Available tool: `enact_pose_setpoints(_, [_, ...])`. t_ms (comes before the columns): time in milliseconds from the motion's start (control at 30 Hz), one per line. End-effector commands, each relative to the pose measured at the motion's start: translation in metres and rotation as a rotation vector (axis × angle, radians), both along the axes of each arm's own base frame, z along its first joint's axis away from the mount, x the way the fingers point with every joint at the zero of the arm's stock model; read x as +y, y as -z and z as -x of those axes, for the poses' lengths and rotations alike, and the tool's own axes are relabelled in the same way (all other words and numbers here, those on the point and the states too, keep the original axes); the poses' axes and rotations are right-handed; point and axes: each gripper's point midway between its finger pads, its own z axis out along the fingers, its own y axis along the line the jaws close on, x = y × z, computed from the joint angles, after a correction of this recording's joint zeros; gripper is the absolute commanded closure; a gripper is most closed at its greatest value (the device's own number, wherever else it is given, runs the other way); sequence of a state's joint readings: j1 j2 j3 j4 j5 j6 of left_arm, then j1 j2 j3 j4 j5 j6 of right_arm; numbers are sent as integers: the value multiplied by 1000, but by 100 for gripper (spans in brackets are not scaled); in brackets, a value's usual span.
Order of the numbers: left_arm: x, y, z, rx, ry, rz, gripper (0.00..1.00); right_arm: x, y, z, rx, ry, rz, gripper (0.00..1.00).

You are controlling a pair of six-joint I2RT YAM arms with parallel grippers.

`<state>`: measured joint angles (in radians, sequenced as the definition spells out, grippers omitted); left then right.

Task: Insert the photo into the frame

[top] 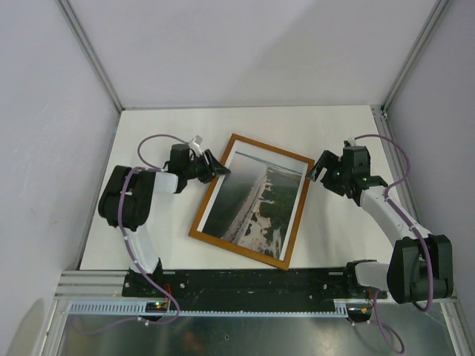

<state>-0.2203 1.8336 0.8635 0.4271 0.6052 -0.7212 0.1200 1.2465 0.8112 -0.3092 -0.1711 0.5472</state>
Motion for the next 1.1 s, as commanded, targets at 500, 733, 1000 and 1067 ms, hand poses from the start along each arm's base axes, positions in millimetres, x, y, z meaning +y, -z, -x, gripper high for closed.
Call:
enact_pose_setpoints(500, [22, 15, -8, -28, -132, -65, 17, 2, 50, 15, 18, 80, -55, 12])
enact_pose_setpoints(733, [66, 13, -4, -26, -313, -273, 17, 2, 56, 17, 17, 121, -38, 21])
enact_pose_setpoints(1000, [119, 12, 19, 39, -542, -597, 48, -11, 70, 27, 70, 190, 18, 80])
enact_pose_setpoints(1067, [121, 19, 27, 67, -546, -624, 68, -10, 75, 28, 83, 196, 28, 93])
